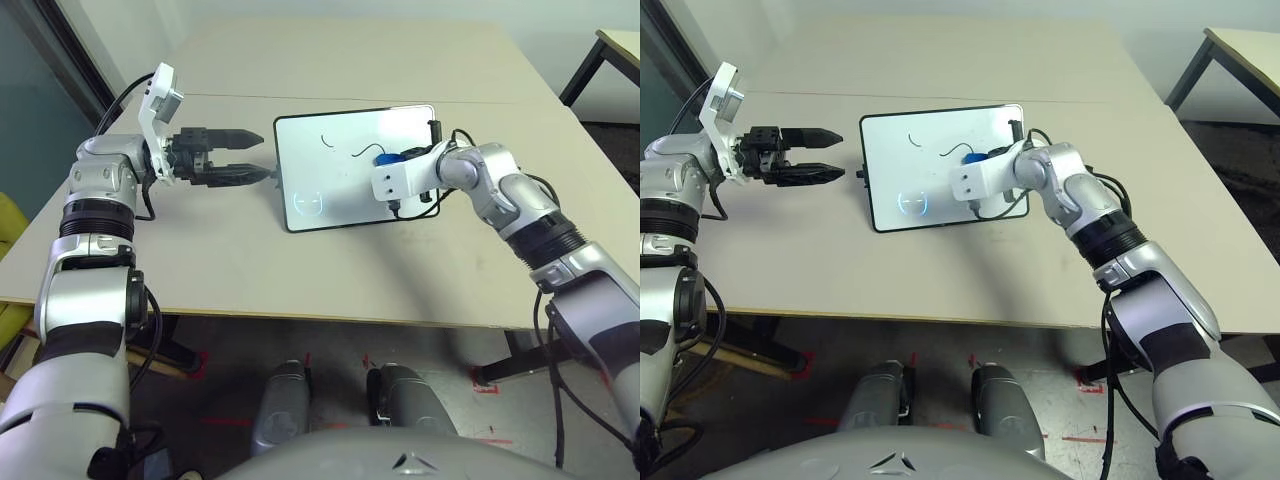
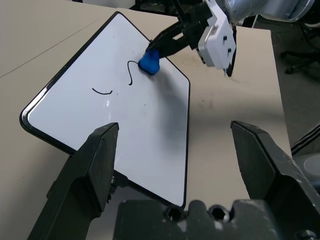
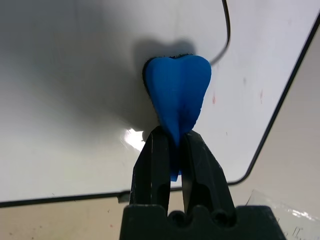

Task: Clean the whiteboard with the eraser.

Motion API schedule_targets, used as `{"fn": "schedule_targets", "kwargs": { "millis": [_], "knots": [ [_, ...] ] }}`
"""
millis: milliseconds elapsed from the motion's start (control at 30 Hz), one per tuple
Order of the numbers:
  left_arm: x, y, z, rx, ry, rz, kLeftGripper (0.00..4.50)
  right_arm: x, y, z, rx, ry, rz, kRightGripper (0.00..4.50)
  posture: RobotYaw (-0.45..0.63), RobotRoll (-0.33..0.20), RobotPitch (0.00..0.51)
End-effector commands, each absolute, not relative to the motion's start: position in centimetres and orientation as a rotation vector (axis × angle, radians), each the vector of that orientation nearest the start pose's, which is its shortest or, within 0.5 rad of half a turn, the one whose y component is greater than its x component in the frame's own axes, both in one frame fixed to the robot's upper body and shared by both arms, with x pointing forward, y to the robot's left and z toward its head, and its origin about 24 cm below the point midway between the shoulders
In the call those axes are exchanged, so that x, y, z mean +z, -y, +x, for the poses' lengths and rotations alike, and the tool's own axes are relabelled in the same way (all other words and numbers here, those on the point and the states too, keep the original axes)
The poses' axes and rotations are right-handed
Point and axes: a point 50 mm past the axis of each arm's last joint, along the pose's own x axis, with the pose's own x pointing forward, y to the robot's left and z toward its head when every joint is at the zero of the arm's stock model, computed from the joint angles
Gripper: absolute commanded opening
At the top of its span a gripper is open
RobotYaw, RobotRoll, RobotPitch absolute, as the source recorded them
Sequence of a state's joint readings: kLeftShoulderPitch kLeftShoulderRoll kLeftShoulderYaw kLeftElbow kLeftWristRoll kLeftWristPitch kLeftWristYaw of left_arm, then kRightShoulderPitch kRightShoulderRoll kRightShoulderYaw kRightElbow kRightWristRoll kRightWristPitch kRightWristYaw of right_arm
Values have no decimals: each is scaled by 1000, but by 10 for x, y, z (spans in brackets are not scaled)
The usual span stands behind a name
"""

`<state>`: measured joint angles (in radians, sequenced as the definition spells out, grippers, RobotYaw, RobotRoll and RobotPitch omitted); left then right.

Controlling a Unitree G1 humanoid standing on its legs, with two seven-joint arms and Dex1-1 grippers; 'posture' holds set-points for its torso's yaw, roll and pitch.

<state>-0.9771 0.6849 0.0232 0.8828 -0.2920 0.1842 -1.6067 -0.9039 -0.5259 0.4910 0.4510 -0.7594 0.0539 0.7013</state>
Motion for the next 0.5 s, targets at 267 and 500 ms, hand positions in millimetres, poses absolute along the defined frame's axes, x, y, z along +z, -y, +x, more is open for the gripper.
{"fn": "schedule_targets", "kwargs": {
  "millis": [267,500],
  "knots": [
    [205,-248,351,-1280,-133,154,4500,173,157,379,583,-181,-1548,108,131,0,65],
    [202,-248,350,-1284,-138,149,4500,167,141,377,619,-154,-1551,108,129,0,60]
  ]
}}
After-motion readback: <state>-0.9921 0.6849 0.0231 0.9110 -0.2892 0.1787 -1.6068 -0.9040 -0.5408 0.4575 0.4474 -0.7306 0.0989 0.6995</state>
